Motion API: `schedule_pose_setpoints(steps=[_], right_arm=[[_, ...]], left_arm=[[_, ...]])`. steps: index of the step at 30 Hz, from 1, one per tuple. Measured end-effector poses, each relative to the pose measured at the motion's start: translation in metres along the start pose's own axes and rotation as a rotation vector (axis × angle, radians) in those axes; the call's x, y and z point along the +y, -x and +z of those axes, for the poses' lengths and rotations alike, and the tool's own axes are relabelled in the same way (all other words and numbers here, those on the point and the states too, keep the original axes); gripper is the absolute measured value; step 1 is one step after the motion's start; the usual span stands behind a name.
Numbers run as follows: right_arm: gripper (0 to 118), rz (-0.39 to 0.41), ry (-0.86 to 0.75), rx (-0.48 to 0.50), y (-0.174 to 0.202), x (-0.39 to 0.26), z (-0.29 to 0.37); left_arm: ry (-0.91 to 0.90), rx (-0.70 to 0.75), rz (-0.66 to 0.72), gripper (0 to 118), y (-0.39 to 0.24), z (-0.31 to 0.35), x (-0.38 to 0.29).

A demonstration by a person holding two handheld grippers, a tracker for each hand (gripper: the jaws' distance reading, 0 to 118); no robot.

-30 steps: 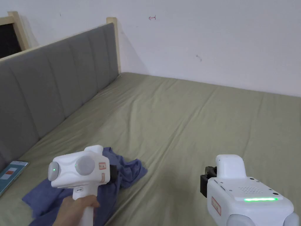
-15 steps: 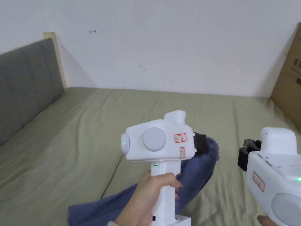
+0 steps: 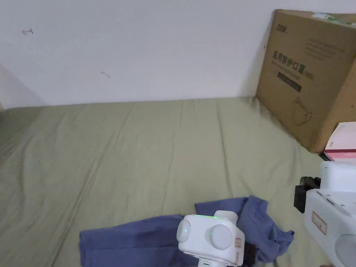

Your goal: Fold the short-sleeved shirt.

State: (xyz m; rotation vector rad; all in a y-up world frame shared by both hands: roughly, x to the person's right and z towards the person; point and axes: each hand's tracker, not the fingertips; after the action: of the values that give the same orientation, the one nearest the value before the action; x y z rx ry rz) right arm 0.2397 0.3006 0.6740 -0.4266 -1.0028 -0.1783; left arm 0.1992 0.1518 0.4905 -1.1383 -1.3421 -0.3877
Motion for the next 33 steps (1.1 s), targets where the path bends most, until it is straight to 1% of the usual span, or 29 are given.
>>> schedule_pose_setpoints(steps=[1,2,4,7,8,9,10,11,12,14,18,20,22,23,24,25,26,27,28,29,32,33], right_arm=[[0,-0.002,0.009,-0.002,0.0,-0.002,-0.002],[0,-0.004,0.018,0.003,0.001,-0.003,-0.003],[0,-0.012,0.025,0.015,0.004,-0.005,-0.006],[0,-0.02,0.033,0.043,0.011,-0.005,-0.008],[0,-0.02,0.033,0.048,0.015,-0.005,-0.008],[0,-0.016,0.033,0.058,0.018,-0.006,-0.009],[0,-0.01,0.034,0.069,0.022,-0.007,-0.009],[0,-0.004,0.038,0.077,0.026,-0.008,-0.01],[0,0.0,0.042,0.084,0.03,-0.009,-0.011],[0,0.007,0.057,0.112,0.039,-0.014,-0.014],[0,0.038,0.093,0.151,0.057,-0.023,-0.023],[0,0.058,0.106,0.162,0.065,-0.026,-0.027],[0,0.062,0.117,0.175,0.07,-0.028,-0.033],[0,0.063,0.124,0.182,0.071,-0.028,-0.036],[0,0.063,0.127,0.183,0.072,-0.029,-0.039],[0,0.063,0.133,0.183,0.073,-0.03,-0.042],[0,0.063,0.137,0.184,0.074,-0.03,-0.046],[0,0.062,0.143,0.184,0.074,-0.031,-0.048],[0,0.059,0.149,0.182,0.073,-0.033,-0.051],[0,0.056,0.158,0.181,0.072,-0.034,-0.054],[0,0.055,0.185,0.164,0.069,-0.039,-0.063],[0,0.055,0.193,0.156,0.067,-0.041,-0.065]], left_arm=[[0.008,0.02,-0.008,113,0.001,0.002,0.001],[-0.002,0.03,-0.017,116,0.003,0.008,0.001],[-0.058,0.051,-0.039,112,0.007,0.025,0.008],[-0.081,0.035,-0.019,110,0.02,0.051,0.014],[-0.114,0.028,-0.002,99,0.025,0.06,0.013],[-0.129,0.048,0.019,77,0.031,0.068,0.012],[-0.135,0.063,0.035,44,0.037,0.073,0.008],[-0.143,0.095,0.042,5,0.044,0.075,0.002],[-0.145,0.129,0.051,3,0.051,0.079,-0.004],[-0.131,0.136,0.068,0,0.068,0.081,-0.022],[-0.121,0.207,0.172,0,0.106,0.098,-0.045],[-0.176,0.235,0.231,0,0.129,0.118,-0.048],[-0.226,0.298,0.284,0,0.154,0.14,-0.045],[-0.224,0.334,0.312,11,0.17,0.15,-0.041],[-0.214,0.364,0.333,27,0.183,0.159,-0.037],[-0.225,0.398,0.343,49,0.198,0.166,-0.032],[-0.241,0.43,0.366,76,0.214,0.17,-0.027],[-0.243,0.46,0.393,91,0.228,0.171,-0.023],[-0.237,0.487,0.431,97,0.243,0.17,-0.018],[-0.234,0.5,0.474,99,0.257,0.167,-0.014],[-0.171,0.494,0.544,99,0.285,0.143,-0.006],[-0.139,0.495,0.538,99,0.291,0.132,-0.005]])
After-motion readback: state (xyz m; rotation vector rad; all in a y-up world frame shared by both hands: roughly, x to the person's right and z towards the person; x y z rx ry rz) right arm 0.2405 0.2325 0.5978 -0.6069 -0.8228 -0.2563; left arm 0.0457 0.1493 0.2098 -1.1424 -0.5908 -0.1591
